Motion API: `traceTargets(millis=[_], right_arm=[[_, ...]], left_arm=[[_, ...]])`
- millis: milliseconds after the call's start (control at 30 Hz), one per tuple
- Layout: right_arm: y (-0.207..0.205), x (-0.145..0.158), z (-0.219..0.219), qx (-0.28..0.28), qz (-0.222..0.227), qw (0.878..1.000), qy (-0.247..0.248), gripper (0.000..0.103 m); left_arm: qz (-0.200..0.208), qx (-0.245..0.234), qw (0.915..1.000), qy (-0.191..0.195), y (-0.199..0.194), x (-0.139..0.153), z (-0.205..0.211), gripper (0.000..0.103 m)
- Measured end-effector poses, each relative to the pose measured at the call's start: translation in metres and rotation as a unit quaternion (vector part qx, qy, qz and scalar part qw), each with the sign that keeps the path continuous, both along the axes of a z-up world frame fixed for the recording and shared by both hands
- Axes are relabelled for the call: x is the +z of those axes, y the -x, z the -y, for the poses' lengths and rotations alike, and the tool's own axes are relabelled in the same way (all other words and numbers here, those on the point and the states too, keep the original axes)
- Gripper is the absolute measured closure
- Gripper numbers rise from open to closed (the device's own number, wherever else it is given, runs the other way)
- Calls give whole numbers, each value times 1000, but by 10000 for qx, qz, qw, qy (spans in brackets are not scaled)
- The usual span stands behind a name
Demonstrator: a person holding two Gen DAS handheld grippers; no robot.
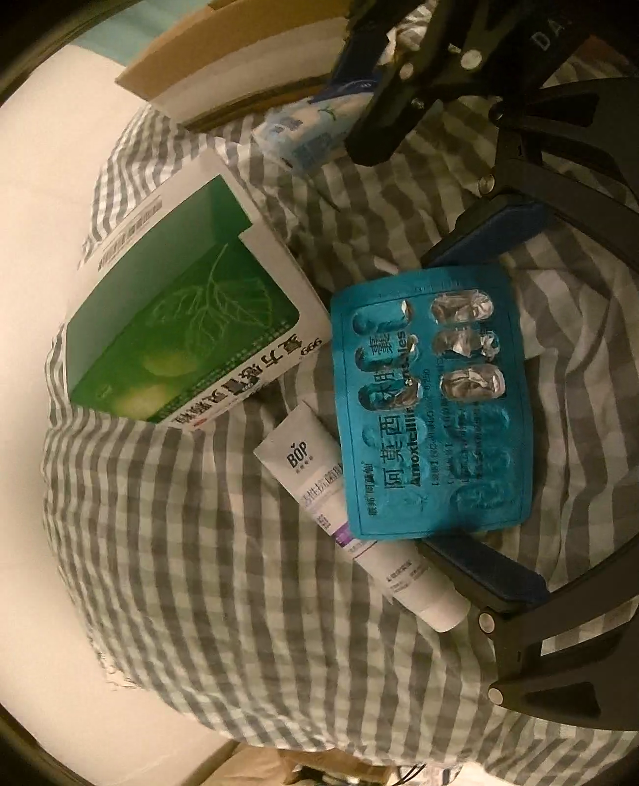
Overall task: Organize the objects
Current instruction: 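Grasp the Vinda tissue pack with the right tool while the left tool grasps the blue blister pack, then drop the tissue pack with the right tool while the left tool drops the blister pack into the box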
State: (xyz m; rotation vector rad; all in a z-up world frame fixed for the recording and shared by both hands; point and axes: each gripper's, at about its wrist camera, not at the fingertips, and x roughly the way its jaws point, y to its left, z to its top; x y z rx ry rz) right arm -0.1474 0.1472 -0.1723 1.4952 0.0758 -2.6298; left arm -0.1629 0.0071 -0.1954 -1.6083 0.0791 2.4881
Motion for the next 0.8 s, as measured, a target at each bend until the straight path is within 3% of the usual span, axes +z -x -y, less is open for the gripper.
traceTargets(millis=[267,433,600,800], right_arm=[[-2,1,4,18,-48,10000,-68,46],[-13,18,9,163,-190,9995,-186,46],[-36,56,5,219,-386,9990,-29,46],[-77,127,-3,345,-886,9955,-49,46]], left_arm=[[-23,-2,10000,-95,-15,15,7,2],[-159,69,9998,-58,-35,44,18,2],[-523,190,9984,-117,-63,91,35,2],[-1162,214,9929,-153,-108,163,43,2]])
